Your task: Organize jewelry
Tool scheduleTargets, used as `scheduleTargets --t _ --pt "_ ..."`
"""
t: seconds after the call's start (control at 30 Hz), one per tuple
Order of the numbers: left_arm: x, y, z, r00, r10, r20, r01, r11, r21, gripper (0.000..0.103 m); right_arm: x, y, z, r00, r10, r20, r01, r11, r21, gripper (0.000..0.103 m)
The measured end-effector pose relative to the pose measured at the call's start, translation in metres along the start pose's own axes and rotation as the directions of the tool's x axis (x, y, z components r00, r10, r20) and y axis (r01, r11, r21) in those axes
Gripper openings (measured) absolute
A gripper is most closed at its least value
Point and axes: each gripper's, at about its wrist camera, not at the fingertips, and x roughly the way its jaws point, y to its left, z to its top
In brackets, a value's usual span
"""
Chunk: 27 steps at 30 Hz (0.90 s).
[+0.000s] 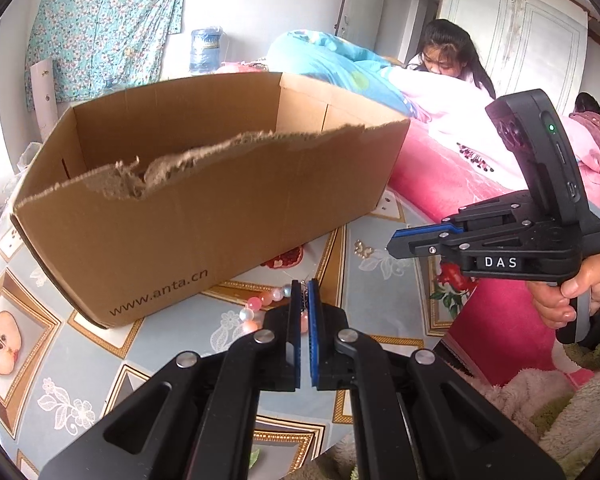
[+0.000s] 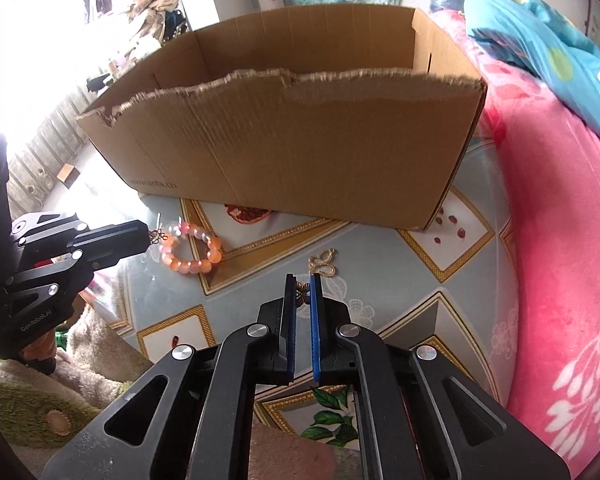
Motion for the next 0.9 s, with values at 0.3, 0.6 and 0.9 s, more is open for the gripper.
scheduleTargets --t 0.3,0.6,0.9 --pt "-0.046 0.005 0.073 0.976 -0.098 0.193 0.094 0.995 0.030 0.002 -0.065 -0.001 0.066 0.962 0.122 0.244 -0.115 0.992 -0.043 0.004" --pt "0.035 0.055 0.120 0.998 0.000 -0.066 -0.009 0.990 -0.138 0.003 0.017 -0.013 0.132 0.992 0.107 0.065 -0.107 0.994 -0.005 0.004" --pt "0.067 0.085 0.123 0.988 0.029 -0.154 -0.068 0.965 -0.255 0.011 0.047 -0.029 0.147 0.997 0.072 0.006 -0.072 0.997 0.028 0.009"
